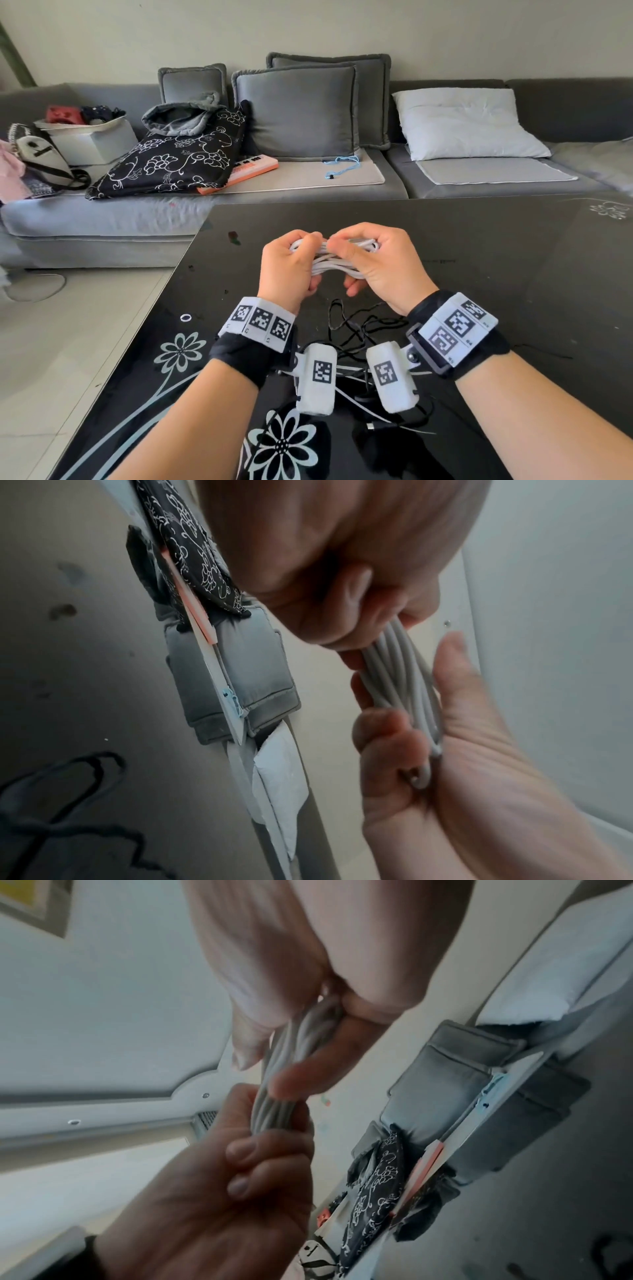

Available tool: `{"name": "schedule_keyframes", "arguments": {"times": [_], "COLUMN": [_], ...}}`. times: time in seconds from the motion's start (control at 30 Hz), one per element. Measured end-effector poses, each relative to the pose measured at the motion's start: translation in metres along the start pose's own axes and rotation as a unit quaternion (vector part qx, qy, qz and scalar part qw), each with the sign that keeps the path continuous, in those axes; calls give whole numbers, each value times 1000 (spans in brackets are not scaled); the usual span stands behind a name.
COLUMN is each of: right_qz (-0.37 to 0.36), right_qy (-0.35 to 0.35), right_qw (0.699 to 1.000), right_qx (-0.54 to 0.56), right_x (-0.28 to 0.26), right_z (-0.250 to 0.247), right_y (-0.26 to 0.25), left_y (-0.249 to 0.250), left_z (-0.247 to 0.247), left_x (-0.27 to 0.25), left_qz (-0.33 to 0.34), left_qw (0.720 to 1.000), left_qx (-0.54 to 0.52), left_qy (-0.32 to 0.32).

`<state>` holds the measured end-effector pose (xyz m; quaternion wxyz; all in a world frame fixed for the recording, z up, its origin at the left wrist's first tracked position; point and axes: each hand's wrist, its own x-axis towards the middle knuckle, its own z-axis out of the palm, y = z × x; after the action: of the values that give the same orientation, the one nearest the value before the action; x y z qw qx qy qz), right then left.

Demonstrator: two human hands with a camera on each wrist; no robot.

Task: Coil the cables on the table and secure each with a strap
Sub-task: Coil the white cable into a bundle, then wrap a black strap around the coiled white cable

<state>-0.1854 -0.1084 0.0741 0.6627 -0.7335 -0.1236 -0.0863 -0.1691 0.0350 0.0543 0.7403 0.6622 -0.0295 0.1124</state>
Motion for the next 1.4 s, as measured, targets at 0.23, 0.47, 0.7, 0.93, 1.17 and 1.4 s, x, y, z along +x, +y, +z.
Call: {"name": "schedule_keyframes", "arguments": {"times": [0.23,0.47,0.7,0.93,1.17,1.4], "right_qz": [48,113,114,96,108,124], "right_qy": [43,38,48,91,82,80], "right_qw": [989,987,988,985,986,986], "right_qx": [133,105,92,108,96,84], "right_x": [3,0,5,6,3,0], "right_z": [8,16,10,9,10,17], "right_y": [-12,-6,-6,-6,1,6], "left_y": [19,11,9,11,9,3], "left_z": [7,4,7,10,-1,-19], "left_x": [-5,-5,-5,-7,-5,-12], "left_qz": [11,70,5,-6,-2,35], "left_qw": [997,996,999,1000,997,990], "left_qx": [-73,30,3,-5,67,123], "left_qy": [5,54,45,8,-41,-52]}}
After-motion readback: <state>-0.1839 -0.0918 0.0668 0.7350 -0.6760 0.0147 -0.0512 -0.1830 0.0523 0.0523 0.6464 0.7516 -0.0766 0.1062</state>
